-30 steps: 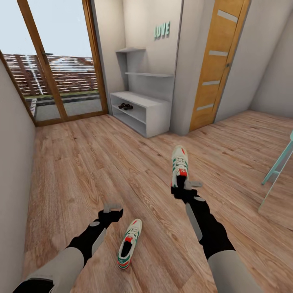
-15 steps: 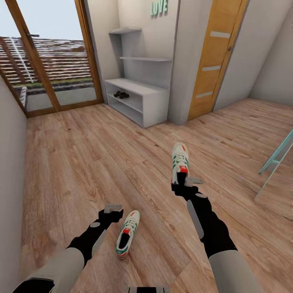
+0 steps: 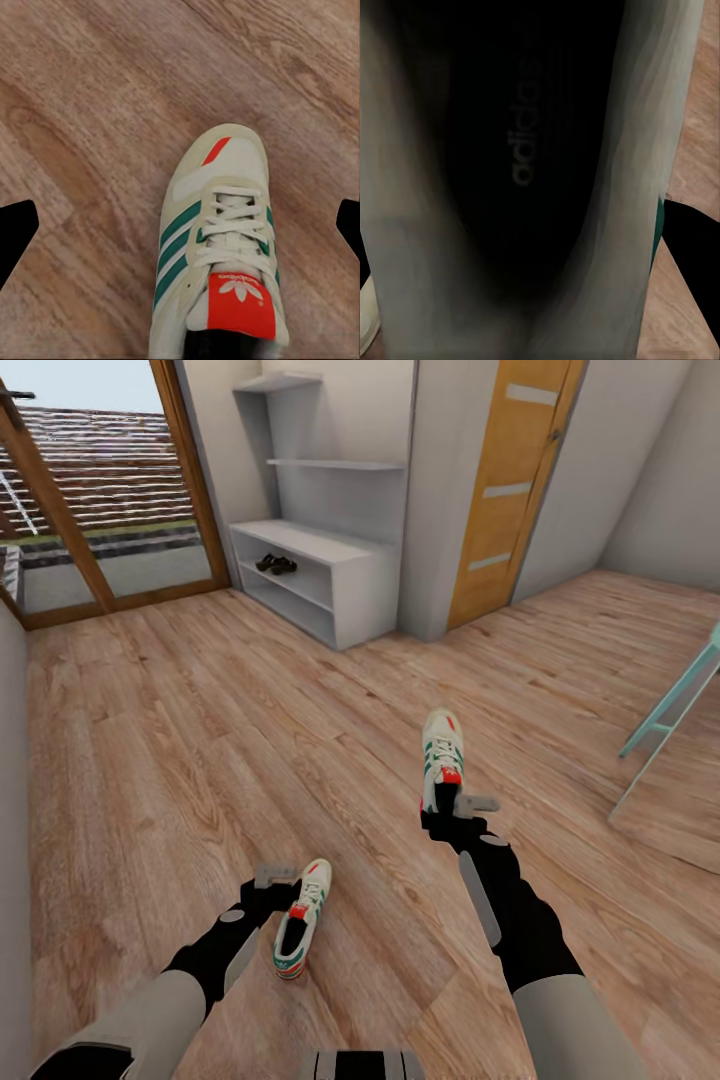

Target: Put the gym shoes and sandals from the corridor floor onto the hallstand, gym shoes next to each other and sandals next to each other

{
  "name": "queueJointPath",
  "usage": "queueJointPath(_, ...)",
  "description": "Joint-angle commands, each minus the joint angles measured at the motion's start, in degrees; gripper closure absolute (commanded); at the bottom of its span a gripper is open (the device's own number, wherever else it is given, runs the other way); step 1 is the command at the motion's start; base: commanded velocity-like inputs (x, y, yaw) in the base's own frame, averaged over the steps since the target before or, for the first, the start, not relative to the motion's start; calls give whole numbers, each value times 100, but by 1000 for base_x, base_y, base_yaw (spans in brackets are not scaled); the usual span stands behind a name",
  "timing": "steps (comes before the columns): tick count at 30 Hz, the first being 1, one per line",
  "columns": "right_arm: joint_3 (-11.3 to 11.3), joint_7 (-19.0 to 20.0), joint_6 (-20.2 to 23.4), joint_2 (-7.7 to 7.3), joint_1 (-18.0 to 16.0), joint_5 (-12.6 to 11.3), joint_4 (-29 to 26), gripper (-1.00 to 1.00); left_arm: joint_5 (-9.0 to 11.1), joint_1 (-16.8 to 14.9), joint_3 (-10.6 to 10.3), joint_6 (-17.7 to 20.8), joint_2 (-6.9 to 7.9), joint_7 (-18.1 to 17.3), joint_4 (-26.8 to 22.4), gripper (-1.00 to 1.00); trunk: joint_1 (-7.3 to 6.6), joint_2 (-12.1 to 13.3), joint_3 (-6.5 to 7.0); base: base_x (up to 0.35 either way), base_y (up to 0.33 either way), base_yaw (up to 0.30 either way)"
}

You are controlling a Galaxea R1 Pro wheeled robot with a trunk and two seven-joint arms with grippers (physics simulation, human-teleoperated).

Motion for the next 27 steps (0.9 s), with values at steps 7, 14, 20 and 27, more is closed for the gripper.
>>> queueJointPath(7,4,-51,19,-1,-3,-60,-16,100,8,-4,-24,-34,4,-7,339,-100,1,-4,-28,0,0,-3)
queueJointPath(14,3,-51,19,-1,-3,-60,-17,100,-60,-4,-84,-244,5,-10,656,-100,1,-4,-29,0,0,0)
queueJointPath(20,3,-51,19,-1,-3,-60,-17,100,-399,-4,-145,-278,-6,-10,725,-100,1,-4,-51,0,0,0)
queueJointPath(27,3,-51,19,-1,-3,-60,-17,100,-570,-4,-160,-283,-19,-22,742,-100,1,-4,-99,0,0,0)
